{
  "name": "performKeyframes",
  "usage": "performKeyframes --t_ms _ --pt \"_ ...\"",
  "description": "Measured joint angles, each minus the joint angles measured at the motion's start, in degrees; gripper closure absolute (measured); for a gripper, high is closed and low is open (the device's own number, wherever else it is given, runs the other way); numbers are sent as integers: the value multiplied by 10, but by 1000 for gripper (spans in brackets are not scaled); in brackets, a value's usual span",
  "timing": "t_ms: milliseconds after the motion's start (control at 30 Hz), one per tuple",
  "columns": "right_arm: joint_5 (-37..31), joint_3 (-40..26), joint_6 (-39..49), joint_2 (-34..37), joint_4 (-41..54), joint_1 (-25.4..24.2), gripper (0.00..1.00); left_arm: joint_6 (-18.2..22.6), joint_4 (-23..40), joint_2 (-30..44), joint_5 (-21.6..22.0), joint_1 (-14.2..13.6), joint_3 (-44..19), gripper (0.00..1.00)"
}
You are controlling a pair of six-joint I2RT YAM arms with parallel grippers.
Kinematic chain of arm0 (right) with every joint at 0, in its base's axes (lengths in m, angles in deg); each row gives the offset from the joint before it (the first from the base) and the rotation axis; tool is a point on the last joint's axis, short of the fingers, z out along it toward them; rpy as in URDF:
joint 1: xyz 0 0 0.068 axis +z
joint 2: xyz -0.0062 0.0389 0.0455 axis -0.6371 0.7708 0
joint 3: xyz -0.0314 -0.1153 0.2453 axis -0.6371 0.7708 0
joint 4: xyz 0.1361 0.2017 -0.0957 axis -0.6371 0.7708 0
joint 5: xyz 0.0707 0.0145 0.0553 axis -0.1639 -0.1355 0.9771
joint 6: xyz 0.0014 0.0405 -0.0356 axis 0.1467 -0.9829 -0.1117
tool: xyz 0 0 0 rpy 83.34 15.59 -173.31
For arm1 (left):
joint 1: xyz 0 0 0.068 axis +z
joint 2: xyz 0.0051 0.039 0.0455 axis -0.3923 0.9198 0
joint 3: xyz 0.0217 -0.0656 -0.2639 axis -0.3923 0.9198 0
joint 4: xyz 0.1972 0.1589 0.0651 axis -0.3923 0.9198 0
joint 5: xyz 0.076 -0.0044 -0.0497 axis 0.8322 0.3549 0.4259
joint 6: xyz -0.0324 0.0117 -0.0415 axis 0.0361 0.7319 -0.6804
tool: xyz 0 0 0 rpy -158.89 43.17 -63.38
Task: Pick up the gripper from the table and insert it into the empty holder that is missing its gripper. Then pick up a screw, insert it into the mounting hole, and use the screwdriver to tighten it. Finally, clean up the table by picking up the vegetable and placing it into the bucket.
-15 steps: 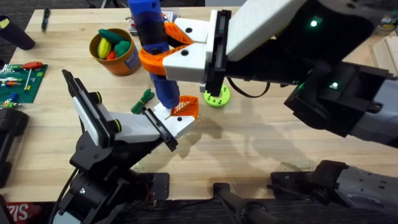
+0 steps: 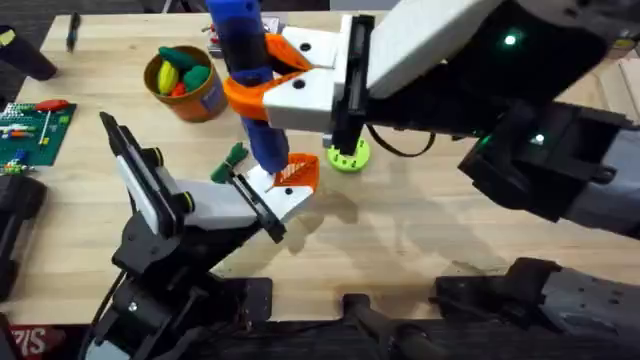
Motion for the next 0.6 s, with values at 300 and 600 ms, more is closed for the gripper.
performKeyframes --t_ms 300,600 --pt "0 2 0 -52 -20 0 952 0 0 0 0 0 0 989" --pt "1 2 0 -44 -41 0 952 0 0 0 0 0 0 989"
